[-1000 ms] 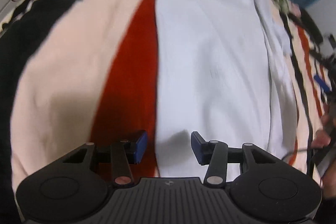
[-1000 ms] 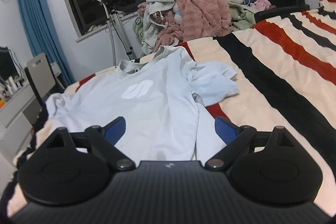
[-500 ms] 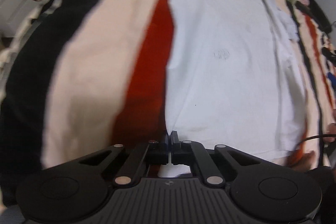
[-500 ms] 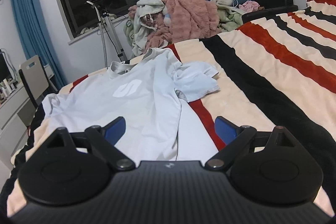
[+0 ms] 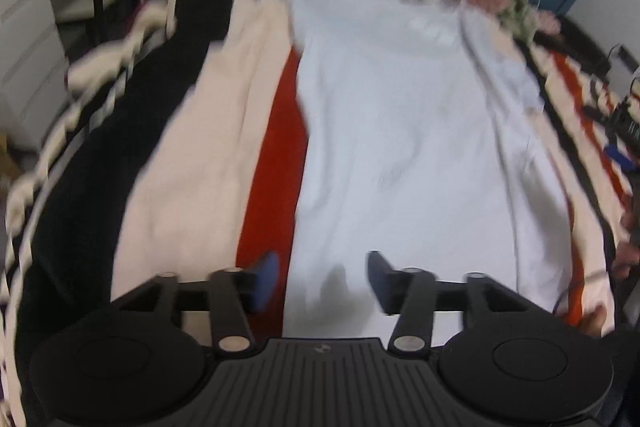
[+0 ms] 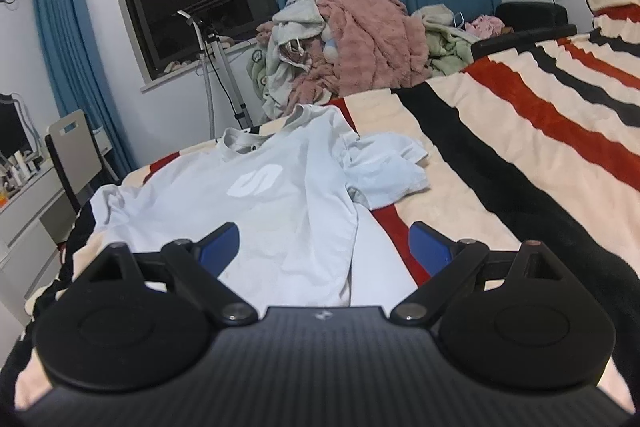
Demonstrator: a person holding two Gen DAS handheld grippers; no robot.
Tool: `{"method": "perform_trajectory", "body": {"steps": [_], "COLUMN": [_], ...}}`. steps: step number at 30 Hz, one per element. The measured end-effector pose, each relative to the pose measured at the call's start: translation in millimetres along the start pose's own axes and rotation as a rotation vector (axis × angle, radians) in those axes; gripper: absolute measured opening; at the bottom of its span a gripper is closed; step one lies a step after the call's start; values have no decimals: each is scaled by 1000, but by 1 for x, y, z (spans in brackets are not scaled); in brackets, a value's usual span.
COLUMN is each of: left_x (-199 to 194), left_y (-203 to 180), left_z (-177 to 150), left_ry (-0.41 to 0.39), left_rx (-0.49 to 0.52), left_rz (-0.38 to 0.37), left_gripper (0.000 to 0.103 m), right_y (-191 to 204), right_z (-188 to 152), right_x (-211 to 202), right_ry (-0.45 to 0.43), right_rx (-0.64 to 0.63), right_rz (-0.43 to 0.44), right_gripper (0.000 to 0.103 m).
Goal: Fold clothes
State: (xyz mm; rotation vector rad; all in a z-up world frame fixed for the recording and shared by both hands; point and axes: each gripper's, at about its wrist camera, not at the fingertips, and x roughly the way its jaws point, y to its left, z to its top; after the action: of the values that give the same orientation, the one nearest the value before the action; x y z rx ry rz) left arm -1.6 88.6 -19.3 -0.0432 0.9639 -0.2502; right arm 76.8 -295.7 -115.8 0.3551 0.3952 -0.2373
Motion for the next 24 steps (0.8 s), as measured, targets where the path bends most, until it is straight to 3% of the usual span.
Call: {"method": "perform_trajectory", "body": {"steps": [1,3,8,11,13,18,21,24], "left_x": [0,2,9,30,43,69,83,88], "left_y": [-8,-24,-65,-74,-83,-80,-66,-54], "left_z": [7,22,58,76,82,68,61,59], "left_ry": [-38,-109,-294,-368,-408,-423,-383,-368], "left_rx": [13,39,84,76,84,69,27,-15], "left_rz": [3,8,4,1,44,73,85,87], "left_gripper": [66,83,98,100,100,102,102,102], "right_y": [1,2,-1,-4,-7,-16,-41,-70], "right_z": [0,1,1,1,2,1,3,2], "right_x": [-1,-2,-4,-8,-10,-7,11,53], "right_ry": [-4,-13,-48,-88,-113,-129,-106,-55], "right_rx": [-2,-6,9,29,44,133,342,573], "right_rz": [2,7,6,-12,-18,39,128,152], "right_gripper": [93,93,93,93,93,93,93,93]}}
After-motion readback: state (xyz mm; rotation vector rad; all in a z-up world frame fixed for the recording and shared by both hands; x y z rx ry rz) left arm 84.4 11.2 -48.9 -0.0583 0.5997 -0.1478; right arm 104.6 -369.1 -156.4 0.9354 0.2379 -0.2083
